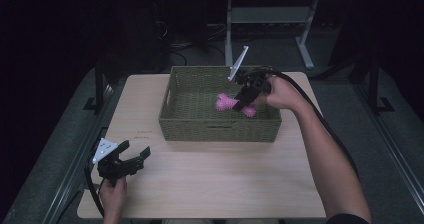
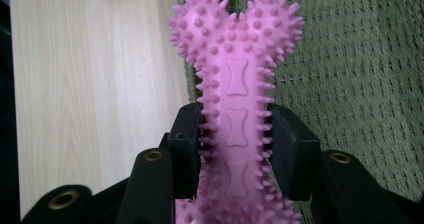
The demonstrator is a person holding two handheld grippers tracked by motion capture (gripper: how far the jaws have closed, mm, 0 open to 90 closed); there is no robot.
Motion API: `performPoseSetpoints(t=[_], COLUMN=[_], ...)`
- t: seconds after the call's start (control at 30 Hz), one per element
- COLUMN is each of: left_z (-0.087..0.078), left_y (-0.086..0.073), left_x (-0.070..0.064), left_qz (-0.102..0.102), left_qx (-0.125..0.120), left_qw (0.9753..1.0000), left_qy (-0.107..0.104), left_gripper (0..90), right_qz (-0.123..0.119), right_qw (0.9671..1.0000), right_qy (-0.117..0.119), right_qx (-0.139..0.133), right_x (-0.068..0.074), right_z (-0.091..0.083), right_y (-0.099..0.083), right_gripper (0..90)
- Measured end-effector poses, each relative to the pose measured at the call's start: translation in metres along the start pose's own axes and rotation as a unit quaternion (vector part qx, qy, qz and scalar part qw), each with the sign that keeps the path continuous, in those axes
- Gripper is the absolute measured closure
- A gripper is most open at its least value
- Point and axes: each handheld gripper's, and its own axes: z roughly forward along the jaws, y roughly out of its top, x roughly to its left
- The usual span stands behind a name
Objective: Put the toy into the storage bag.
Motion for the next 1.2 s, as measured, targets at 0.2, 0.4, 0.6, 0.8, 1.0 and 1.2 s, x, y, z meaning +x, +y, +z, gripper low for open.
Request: performPoseSetpoints(t=[0.2,0.4,0.6,0.8,1.0,1.2], left_z=[0.001,0.0,0.001,0.0,0.0,0.0], left_y=[0.0,0.0,0.0,0.0,0.0,0.0], left_x=[0.0,0.0,0.0,0.0,0.0,0.001], left_qz=[0.0,0.0,0.001,0.001,0.002,0.0], left_qx=[0.0,-0.001,0.0,0.0,0.0,-0.001], left_qw=[1.0,1.0,1.0,1.0,1.0,1.0], left_qy=[0.001,0.0,0.0,0.0,-0.001,0.0], left_gripper=[12.9,12.8,12.9,12.8,12.8,12.8], right_qz=[0.012,0.013,0.015,0.022,0.022,0.026], right_qw=[0.9999,0.9998,0.9998,0.9995,0.9992,0.9992], right_qy=[-0.001,0.002,0.005,0.011,0.013,0.016], right_qx=[0.009,0.015,0.014,0.019,0.03,0.027], right_x=[-0.009,-0.017,-0.021,-0.026,-0.028,-0.032], right_z=[0.006,0.015,0.022,0.028,0.037,0.043], right_y=[-0.003,-0.003,-0.003,-0.004,-0.004,-0.008], right_gripper=[58.6,58.5,58.4,58.4,58.3,58.3])
